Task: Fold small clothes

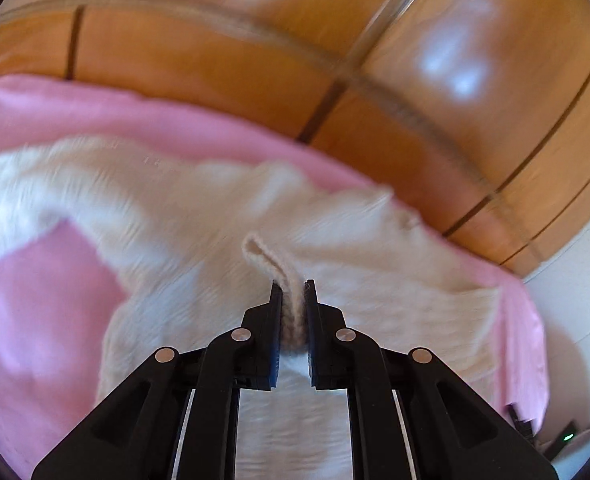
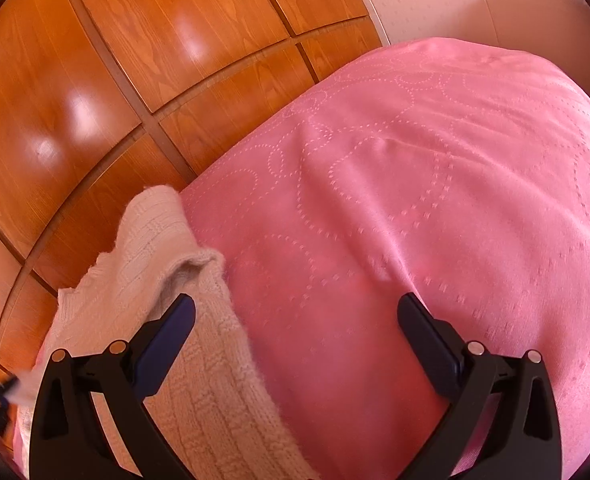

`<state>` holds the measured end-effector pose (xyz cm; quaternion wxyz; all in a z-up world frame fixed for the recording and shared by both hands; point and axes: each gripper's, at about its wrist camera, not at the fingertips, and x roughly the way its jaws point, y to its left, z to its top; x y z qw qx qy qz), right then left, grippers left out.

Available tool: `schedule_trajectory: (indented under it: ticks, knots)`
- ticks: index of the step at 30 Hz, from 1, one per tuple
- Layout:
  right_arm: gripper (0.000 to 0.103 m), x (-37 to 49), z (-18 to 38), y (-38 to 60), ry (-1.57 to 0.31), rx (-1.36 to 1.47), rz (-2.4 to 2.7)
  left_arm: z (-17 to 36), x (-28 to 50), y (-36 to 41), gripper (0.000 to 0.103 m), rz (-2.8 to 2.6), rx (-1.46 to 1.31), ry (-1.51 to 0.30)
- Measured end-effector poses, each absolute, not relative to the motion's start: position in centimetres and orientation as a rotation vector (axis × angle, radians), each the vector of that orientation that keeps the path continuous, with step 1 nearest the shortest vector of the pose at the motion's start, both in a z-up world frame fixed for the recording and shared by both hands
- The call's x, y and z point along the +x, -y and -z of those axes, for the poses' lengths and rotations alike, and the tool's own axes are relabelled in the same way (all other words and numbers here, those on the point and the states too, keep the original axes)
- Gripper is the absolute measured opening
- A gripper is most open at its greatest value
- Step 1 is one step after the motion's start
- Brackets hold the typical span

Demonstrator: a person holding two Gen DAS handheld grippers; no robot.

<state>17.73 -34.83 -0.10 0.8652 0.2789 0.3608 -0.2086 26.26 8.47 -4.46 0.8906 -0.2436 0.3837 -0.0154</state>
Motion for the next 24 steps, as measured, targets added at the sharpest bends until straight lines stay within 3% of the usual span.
schedule_trajectory:
  ticks: [1,2,3,8,14,19,24]
  knots:
    - [0.101,17.7,0.1,34.8,-0.756,0.585,0.437,5.7,26.0,-8.5,0.02,0.003,-0.481,-0.82]
    - [0.101,17.7,0.1,34.9,-0.757,0.586,0.435,6.4,25.8,-8.3,0.043,-0.006,-0.473,-0.835]
    - [0.101,17.7,0.1,34.9,-0.756,0.586,0.435,7.0,25.5,-8.4,0.057,0.0,-0.479,-0.837]
    - [0.101,17.7,0.1,34.9,-0.758,0.586,0.434,7.7,23.3,-7.9,0.077,0.049,-0.454,-0.751]
    - [0.101,19.7,-0.2,34.2,-0.921,0.501,0.446,8.0,22.7,-8.3,0.077,0.043,-0.497,-0.716]
    - [0.101,24.4,-3.5,31.8,-0.888,0.343,0.36,8.1,22.9,-7.9,0.077,0.033,-0.48,-0.716]
    - [0.101,31.5,-1.7,29.0,-0.95,0.194,0.283,8.3,22.8,-8.0,0.08,0.04,-0.481,-0.713]
